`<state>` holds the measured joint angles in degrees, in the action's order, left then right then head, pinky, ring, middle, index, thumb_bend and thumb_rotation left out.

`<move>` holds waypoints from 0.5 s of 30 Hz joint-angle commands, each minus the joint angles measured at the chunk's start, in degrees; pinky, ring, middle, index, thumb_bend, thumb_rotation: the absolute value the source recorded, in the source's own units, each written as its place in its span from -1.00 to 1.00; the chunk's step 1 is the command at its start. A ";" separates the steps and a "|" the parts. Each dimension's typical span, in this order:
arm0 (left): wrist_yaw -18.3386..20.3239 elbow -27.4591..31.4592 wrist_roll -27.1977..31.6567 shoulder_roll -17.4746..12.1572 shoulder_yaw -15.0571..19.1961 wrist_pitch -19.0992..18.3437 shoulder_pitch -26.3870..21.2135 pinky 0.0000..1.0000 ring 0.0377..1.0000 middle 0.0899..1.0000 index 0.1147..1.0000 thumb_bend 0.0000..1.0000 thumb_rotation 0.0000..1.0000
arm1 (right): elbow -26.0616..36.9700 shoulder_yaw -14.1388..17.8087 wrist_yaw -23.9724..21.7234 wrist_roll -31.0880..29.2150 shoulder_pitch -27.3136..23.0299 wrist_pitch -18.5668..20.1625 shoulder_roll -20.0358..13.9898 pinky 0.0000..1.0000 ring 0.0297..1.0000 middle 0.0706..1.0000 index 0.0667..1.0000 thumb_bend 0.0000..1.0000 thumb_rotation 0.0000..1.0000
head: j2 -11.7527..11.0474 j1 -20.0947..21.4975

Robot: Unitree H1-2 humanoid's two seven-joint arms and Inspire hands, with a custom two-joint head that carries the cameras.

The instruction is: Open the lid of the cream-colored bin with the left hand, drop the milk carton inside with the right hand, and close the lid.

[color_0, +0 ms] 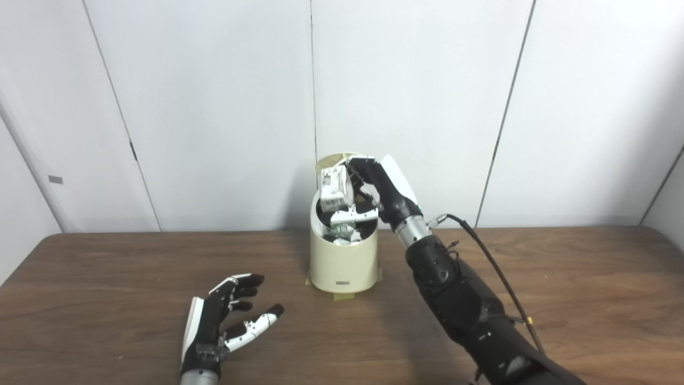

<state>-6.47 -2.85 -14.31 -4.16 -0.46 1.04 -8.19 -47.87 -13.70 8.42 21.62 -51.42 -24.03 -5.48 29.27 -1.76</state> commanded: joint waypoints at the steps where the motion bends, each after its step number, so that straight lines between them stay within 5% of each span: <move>1: -0.39 1.18 -0.57 -0.37 -0.15 1.35 -0.61 0.33 0.43 0.41 0.23 0.42 -0.70 | 2.49 -1.47 -4.14 1.13 -1.66 1.68 -1.86 -0.14 -0.10 -0.03 -0.15 0.03 -1.00 | 0.06 0.06; 7: 0.25 1.47 0.36 -0.49 0.00 1.28 -0.44 0.32 0.44 0.41 0.24 0.42 -0.73 | 6.76 -2.50 -7.69 1.23 0.28 6.83 -3.39 0.13 0.39 0.38 -0.08 0.03 -0.77 | 0.36 0.13; 15: 0.35 1.33 0.18 -0.63 -0.16 1.14 -0.48 0.31 0.42 0.40 0.23 0.42 -0.75 | 9.19 -2.41 -9.46 0.89 1.36 9.15 -3.72 0.20 0.43 0.42 -0.08 0.03 -0.76 | 0.57 0.26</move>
<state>-6.04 -2.76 -13.84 -4.28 -0.51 1.04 -8.04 -39.71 -15.97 0.68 22.10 -49.86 -16.08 -8.19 29.79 -1.49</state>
